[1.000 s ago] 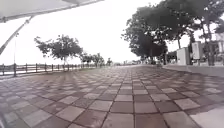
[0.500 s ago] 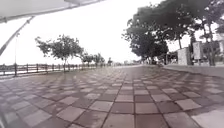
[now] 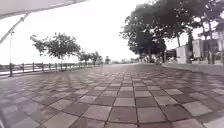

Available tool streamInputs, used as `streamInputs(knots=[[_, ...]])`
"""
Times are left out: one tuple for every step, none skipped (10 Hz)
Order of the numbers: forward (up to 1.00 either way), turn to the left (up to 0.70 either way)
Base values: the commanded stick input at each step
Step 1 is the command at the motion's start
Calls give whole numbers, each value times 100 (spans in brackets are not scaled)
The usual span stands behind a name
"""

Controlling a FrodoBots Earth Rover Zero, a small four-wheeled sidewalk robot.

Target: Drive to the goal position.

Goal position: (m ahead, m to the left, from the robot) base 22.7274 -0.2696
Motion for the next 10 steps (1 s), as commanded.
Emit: streamInputs(knots=[[70, -35], [70, -25], [70, -5], [70, 0], [70, 0], [70, 0], [70, 0], [70, 0], [70, 0], [70, 0]])
